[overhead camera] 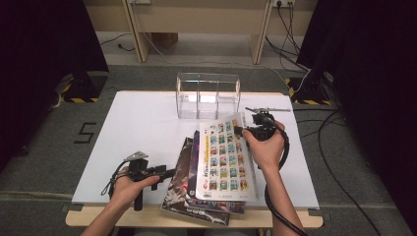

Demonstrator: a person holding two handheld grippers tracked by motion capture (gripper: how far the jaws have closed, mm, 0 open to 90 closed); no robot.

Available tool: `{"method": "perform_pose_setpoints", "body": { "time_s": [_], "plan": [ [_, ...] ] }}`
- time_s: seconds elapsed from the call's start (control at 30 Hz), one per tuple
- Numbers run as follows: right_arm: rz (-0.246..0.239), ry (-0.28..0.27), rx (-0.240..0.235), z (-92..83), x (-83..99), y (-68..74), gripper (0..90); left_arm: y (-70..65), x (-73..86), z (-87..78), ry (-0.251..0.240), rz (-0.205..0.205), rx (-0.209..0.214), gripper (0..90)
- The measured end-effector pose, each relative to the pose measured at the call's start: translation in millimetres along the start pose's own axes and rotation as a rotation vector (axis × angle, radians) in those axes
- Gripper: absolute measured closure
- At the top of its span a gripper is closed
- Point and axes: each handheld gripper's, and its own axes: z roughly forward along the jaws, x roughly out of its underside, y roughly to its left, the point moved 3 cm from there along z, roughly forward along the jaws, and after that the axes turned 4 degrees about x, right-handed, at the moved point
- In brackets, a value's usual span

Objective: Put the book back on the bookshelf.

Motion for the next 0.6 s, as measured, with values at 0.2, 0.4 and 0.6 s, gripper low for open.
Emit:
{"method": "perform_pose_setpoints", "body": {
  "time_s": [0.2,0.4,0.6],
  "plan": [
    [-0.018,-0.048,0.049,-16.2,-9.8,4.4,73.8,3.2,-2.3,-6.3,-0.026,-0.007,-0.008,47.8],
    [-0.042,-0.112,0.104,-30.2,-27.4,7.7,73.9,4.2,-3.2,-7.5,-0.031,-0.01,-0.011,47.7],
    [-0.042,-0.202,0.162,-43.3,-51.9,12.2,73.9,6.1,-3.1,-7.5,-0.033,-0.016,-0.009,47.7]
  ]
}}
